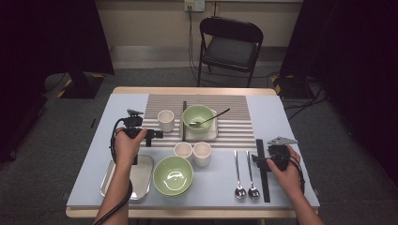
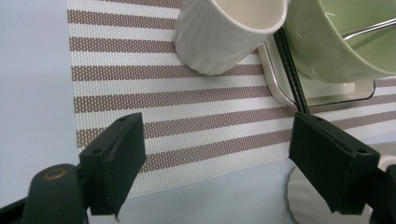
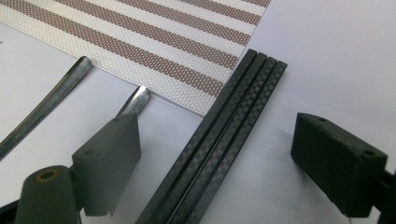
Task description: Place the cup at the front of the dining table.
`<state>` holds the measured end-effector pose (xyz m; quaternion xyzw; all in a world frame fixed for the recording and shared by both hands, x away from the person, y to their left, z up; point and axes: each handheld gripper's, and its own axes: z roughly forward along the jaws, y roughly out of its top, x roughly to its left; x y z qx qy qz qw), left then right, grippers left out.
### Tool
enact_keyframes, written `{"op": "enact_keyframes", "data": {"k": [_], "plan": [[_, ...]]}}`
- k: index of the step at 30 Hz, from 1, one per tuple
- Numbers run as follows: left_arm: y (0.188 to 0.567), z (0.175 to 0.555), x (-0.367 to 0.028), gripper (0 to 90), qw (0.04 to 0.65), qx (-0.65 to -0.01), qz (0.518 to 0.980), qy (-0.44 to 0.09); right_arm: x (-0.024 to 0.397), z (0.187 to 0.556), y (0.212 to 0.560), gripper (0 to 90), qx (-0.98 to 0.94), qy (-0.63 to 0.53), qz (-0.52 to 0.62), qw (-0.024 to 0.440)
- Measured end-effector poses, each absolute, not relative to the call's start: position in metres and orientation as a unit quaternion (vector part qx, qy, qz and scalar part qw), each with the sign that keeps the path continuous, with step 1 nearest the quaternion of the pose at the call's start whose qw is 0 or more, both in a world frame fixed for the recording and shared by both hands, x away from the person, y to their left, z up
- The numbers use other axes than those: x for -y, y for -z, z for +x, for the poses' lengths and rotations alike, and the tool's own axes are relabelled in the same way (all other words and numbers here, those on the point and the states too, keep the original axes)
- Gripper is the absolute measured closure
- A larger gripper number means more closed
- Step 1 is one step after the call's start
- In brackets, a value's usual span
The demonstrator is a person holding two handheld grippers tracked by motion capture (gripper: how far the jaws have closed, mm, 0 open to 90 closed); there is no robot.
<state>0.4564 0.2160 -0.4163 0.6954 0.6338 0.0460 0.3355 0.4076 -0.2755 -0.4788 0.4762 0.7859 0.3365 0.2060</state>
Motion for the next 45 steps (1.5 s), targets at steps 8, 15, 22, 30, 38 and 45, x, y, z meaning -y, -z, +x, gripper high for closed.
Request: {"op": "enact_keyframes", "data": {"k": [8,15,22,30,38,45], "plan": [[0.418,0.452,-0.22,18.2,0.336,-0.634,0.696,-0.042,0.276,0.408,0.479,14.8,-0.786,-0.336,0.476,0.206],[0.42,0.447,-0.224,18.2,0.34,-0.633,0.694,-0.04,0.276,0.408,0.479,14.8,-0.786,-0.336,0.476,0.206],[0.421,0.442,-0.226,18.2,0.343,-0.629,0.696,-0.04,0.276,0.408,0.479,14.8,-0.786,-0.336,0.476,0.206],[0.42,0.437,-0.229,18.2,0.341,-0.628,0.698,-0.039,0.275,0.408,0.479,14.8,-0.786,-0.336,0.476,0.206],[0.421,0.432,-0.229,17.6,0.334,-0.622,0.707,-0.04,0.275,0.408,0.479,14.8,-0.786,-0.336,0.476,0.206],[0.423,0.428,-0.232,17.0,0.333,-0.617,0.712,-0.041,0.276,0.408,0.479,14.8,-0.786,-0.336,0.476,0.206]]}}
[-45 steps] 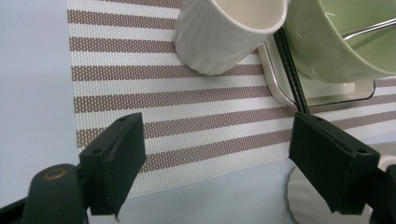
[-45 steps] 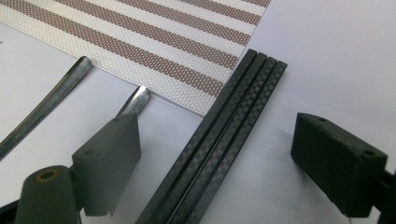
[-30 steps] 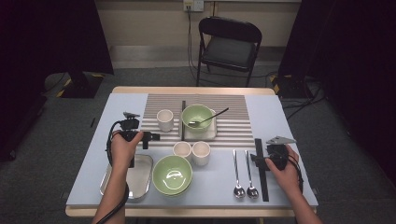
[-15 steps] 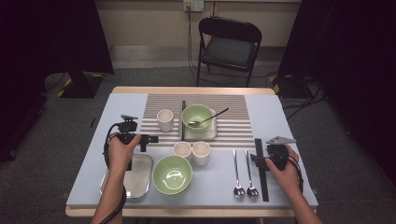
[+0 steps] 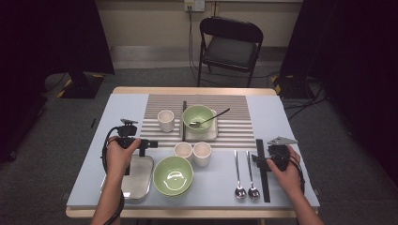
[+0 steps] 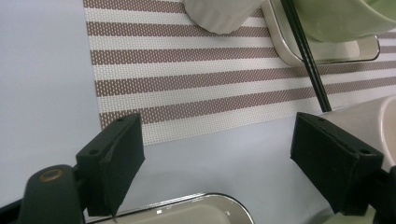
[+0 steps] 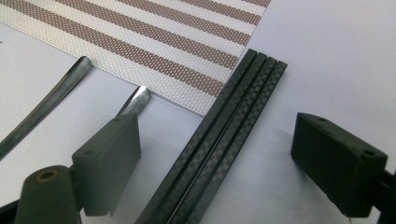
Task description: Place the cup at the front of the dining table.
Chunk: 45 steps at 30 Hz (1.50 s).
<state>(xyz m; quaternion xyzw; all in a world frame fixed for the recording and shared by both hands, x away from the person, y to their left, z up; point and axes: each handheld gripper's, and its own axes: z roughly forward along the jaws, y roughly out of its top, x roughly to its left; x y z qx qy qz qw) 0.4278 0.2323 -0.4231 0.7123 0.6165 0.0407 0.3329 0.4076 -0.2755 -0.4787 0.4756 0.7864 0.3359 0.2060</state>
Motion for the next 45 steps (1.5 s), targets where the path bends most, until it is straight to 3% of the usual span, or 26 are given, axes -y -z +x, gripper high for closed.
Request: {"op": "enact_keyframes", "data": {"k": [45], "plan": [[0.431,0.397,-0.257,16.2,0.329,-0.599,0.727,-0.058,0.275,0.408,0.479,14.8,-0.787,-0.336,0.475,0.206]]}}
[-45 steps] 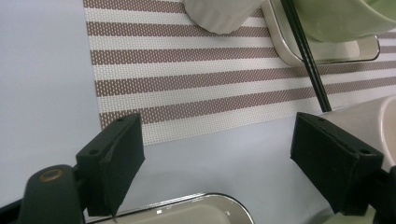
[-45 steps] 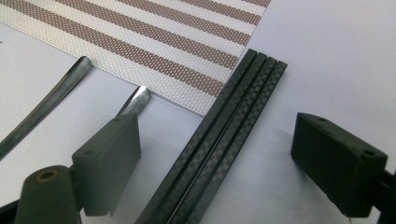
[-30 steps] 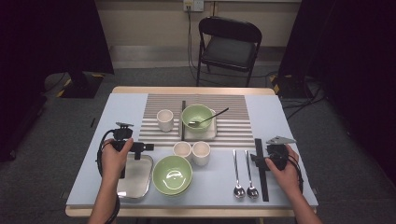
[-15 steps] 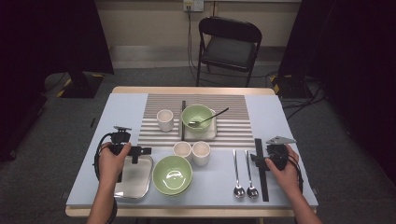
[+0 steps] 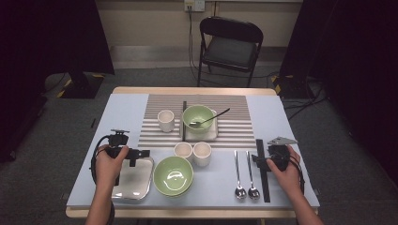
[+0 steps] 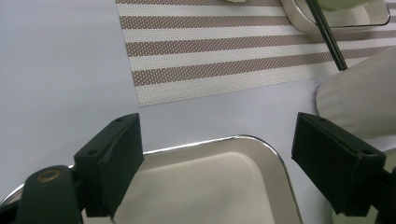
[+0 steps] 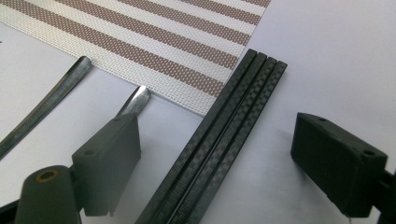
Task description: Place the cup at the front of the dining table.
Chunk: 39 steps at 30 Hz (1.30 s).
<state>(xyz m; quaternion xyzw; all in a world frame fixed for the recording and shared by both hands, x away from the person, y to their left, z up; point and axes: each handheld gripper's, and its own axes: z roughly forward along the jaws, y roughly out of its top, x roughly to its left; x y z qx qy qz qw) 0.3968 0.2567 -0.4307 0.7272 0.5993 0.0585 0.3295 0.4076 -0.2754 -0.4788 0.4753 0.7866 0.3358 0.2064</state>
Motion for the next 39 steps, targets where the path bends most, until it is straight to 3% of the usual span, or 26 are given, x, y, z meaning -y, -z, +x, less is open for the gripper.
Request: {"op": "enact_keyframes", "data": {"k": [39], "plan": [[0.432,0.367,-0.279,16.1,0.331,-0.601,0.725,-0.061,0.275,0.408,0.479,14.8,-0.787,-0.336,0.475,0.206]]}}
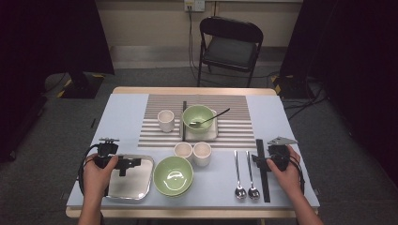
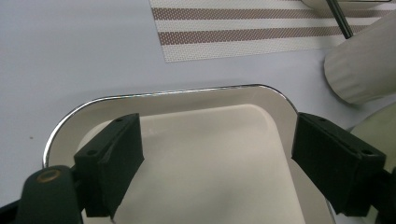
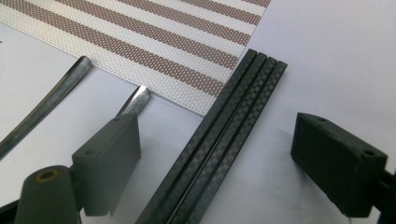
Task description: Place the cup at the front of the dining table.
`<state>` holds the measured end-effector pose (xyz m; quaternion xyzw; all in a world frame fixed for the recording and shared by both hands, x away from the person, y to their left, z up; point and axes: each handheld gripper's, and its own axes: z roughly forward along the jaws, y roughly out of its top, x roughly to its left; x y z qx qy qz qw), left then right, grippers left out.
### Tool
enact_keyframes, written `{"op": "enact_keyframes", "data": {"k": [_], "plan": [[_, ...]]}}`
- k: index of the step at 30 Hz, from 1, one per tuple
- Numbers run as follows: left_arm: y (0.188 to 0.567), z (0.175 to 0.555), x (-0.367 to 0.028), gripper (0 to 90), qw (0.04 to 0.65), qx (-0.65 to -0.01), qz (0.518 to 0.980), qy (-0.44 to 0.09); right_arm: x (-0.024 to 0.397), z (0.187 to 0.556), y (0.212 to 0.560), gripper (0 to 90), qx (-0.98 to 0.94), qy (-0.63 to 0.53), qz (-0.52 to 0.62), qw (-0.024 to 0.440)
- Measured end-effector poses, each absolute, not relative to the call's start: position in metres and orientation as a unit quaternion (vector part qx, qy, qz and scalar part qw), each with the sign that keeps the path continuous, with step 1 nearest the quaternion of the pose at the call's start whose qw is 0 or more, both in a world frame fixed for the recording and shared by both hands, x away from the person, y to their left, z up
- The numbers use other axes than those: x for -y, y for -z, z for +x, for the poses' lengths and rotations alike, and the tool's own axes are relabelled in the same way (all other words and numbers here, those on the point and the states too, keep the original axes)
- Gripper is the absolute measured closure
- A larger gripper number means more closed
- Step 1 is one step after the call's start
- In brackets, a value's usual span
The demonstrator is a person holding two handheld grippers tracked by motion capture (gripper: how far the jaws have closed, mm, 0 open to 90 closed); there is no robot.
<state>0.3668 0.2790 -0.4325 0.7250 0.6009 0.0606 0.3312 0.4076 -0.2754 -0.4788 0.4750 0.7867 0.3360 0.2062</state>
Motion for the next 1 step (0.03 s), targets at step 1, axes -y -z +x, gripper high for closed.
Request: {"op": "enact_keyframes", "data": {"k": [1], "plan": [[0.4325,0.3668,-0.279,16.1,0.331,-0.601,0.725,-0.061,0.2754,0.4076,0.4788,14.8,-0.787,-0.336,0.475,0.206]]}}
